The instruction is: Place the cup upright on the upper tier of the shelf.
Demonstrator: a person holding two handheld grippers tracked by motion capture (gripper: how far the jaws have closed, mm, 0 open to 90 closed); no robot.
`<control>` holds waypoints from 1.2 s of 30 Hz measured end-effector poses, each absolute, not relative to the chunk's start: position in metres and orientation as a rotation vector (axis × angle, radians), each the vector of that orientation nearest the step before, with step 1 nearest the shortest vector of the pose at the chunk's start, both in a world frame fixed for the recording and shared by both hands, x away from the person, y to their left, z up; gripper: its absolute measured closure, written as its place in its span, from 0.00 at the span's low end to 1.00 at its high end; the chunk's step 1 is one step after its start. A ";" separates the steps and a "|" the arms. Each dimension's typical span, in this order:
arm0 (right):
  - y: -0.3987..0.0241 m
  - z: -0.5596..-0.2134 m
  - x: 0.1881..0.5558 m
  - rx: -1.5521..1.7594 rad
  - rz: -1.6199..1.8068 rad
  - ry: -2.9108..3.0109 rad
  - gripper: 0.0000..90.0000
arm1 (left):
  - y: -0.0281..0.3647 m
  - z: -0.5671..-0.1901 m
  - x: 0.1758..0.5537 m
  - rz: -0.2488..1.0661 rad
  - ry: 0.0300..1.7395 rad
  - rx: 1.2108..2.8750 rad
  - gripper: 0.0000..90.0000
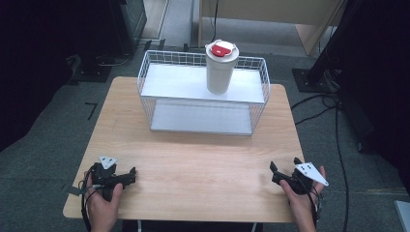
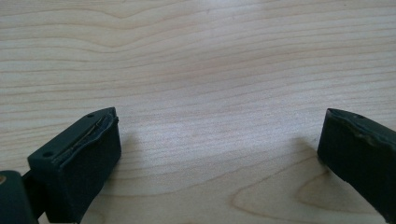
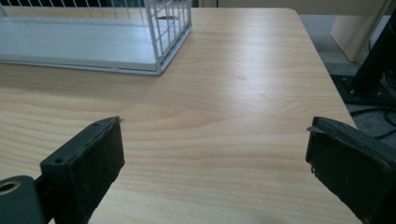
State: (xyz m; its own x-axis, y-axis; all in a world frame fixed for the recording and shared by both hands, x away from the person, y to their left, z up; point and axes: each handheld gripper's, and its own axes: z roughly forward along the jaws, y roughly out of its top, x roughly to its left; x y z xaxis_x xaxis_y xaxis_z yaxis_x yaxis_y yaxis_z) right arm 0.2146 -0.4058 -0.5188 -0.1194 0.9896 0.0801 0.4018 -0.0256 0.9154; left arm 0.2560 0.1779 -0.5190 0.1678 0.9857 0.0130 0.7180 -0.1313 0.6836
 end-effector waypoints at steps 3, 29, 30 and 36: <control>-0.412 -0.519 0.210 1.505 1.111 1.594 0.05 | 0.178 -0.519 0.256 0.650 1.606 1.912 0.00; -0.425 -0.526 0.198 1.649 0.836 1.866 0.14 | 0.178 -0.519 0.256 0.650 1.607 1.911 0.00; -0.425 -0.525 0.198 1.654 0.836 1.864 0.14 | 0.178 -0.519 0.256 0.650 1.607 1.911 0.00; -0.425 -0.526 0.197 1.663 0.832 1.850 0.14 | 0.178 -0.519 0.256 0.649 1.607 1.910 0.00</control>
State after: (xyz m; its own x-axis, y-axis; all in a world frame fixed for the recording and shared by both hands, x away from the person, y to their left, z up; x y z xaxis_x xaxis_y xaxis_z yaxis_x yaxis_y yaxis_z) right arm 0.1967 -0.4248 -0.5256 -0.1173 0.9928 0.0259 0.6781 0.0610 0.7325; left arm 0.2559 0.1778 -0.5191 0.1664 0.9860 0.0122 0.7176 -0.1295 0.6843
